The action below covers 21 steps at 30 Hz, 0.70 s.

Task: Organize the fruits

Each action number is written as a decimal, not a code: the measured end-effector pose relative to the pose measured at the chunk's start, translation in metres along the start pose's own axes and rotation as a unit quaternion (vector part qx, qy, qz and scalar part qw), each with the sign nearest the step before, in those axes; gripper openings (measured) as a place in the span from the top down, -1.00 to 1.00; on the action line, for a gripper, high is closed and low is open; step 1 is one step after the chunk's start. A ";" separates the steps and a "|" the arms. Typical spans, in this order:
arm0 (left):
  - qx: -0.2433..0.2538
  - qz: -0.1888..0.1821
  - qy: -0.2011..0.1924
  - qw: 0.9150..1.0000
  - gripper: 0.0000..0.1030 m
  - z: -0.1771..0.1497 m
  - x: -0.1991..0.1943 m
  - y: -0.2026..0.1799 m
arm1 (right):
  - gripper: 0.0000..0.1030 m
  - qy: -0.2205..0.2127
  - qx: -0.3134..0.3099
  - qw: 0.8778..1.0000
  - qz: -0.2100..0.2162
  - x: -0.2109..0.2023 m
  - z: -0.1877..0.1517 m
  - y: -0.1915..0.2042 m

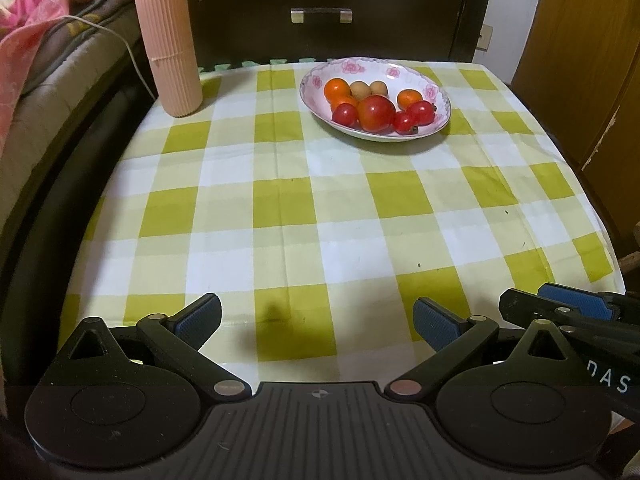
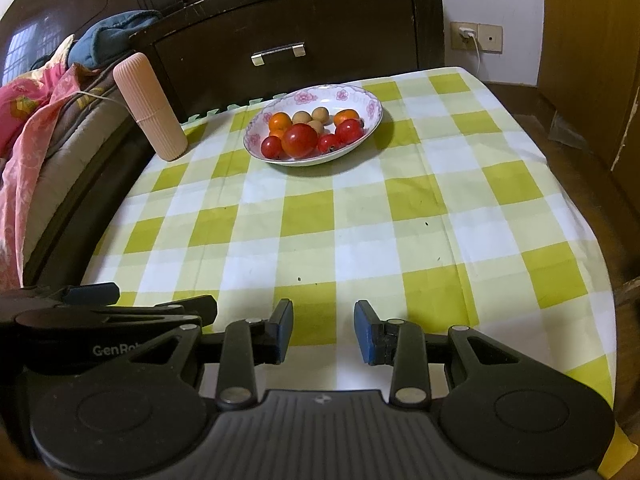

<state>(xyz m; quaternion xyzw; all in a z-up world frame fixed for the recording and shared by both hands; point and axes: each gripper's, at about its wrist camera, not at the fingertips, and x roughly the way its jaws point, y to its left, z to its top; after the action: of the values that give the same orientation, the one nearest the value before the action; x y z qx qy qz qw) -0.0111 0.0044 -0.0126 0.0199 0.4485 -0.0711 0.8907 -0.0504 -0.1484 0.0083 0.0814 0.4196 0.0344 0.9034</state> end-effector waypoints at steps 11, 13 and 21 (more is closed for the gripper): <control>0.005 0.006 0.001 1.000 -0.99 -0.001 0.001 -0.001 | 0.38 0.007 -0.002 1.000 -0.004 0.003 -0.002 0.001; 0.005 0.007 0.001 1.000 -0.99 -0.002 0.000 -0.001 | 0.38 0.008 -0.002 1.000 -0.003 0.003 -0.002 0.001; 0.006 0.008 0.001 1.000 -0.98 -0.003 0.000 0.000 | 0.38 0.009 -0.003 1.000 -0.004 0.004 -0.003 0.001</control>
<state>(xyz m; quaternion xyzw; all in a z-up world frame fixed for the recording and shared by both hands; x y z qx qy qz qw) -0.0133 0.0042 -0.0147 0.0285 0.4492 -0.0665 0.8905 -0.0504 -0.1462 0.0033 0.0770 0.4283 0.0328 0.8997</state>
